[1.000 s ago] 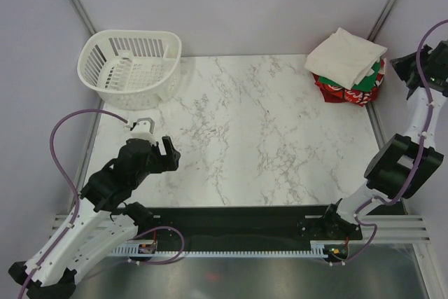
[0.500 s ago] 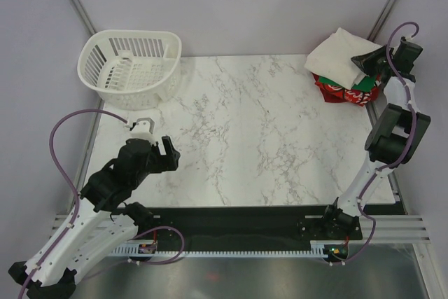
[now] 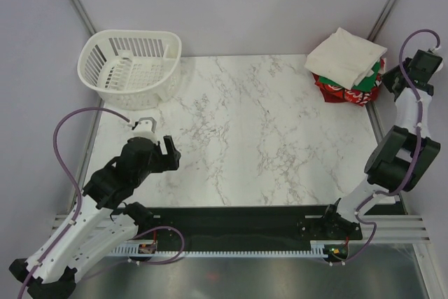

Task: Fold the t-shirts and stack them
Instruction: Neatly place the folded tshirt to the corner

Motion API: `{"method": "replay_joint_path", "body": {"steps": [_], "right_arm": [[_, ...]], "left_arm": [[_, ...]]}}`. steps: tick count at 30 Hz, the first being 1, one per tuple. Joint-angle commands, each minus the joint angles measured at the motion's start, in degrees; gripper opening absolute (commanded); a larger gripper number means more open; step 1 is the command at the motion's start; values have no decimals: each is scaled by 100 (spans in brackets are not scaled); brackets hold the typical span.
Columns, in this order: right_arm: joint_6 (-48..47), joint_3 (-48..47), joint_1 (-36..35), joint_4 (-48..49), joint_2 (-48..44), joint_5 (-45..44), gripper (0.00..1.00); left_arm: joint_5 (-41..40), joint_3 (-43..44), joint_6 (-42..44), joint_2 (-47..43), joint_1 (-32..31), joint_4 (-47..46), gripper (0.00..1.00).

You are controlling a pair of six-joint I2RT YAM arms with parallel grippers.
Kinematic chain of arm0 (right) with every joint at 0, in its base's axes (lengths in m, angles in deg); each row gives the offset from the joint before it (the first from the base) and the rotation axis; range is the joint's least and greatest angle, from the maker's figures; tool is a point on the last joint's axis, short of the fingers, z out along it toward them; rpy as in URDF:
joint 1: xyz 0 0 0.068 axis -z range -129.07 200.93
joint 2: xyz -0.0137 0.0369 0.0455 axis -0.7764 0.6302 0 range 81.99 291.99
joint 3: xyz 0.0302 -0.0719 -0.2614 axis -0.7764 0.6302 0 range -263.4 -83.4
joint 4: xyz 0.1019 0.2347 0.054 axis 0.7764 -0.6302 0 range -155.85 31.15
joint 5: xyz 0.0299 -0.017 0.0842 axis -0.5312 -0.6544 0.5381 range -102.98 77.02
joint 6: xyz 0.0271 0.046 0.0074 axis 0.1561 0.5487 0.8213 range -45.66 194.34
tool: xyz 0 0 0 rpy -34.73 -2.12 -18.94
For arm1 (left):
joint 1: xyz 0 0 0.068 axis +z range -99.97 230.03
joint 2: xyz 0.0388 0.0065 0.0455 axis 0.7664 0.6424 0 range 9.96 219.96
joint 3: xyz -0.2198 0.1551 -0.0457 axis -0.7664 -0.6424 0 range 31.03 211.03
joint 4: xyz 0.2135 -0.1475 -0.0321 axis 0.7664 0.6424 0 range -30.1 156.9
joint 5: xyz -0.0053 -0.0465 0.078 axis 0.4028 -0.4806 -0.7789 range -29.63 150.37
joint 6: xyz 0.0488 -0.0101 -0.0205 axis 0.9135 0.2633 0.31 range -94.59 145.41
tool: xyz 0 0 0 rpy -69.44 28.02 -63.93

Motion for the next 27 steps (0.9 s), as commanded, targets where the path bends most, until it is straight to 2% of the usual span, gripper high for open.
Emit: {"method": "replay_joint_path", "body": {"steps": [1,3,4,6,7,9,10,12,13,16,18,23,27], "right_arm": [[-275,145,-39,34,-1058,-741,29],[-337,382,-232,42,-1568,-723,40],[-389,557,-520,42,-1918,-767,54],[-425,830,-899,182,-2306,-671,65],[-477,962,-1423,339,-2482,-653,73],[-679,1410,-1997,472,-3009,-627,77],[-732,1577,-2557,551,-3168,-644,80],[-803,2113,-2983,631,-3555,-653,82],[-803,2280,-3472,640,-3721,-618,84],[-943,2763,-4010,413,-3977,-425,85],[-1040,2878,-4257,254,-4144,-468,86],[-1110,3423,-4434,34,-4944,-372,89],[-1172,3863,-4452,-194,-5445,-337,91]], "left_arm": [[-143,42,-169,71,-27,-44,89],[-143,51,-169,107,-27,-44,89],[-143,59,-160,116,-27,-36,89],[-169,103,-134,107,-18,-27,89],[-230,130,-125,81,-9,-10,89],[-397,165,-107,-112,17,-9,89],[-641,156,-107,-226,9,-9,91],[-1019,182,-133,-472,9,-88,96],[-1100,226,-20,-499,9,-184,96],[-1275,831,726,-377,17,-589,99],[-1556,1612,1313,-106,9,-869,99],[-1883,3264,2274,440,17,-1178,100],[-1892,3356,2608,424,9,-1292,100]]}}
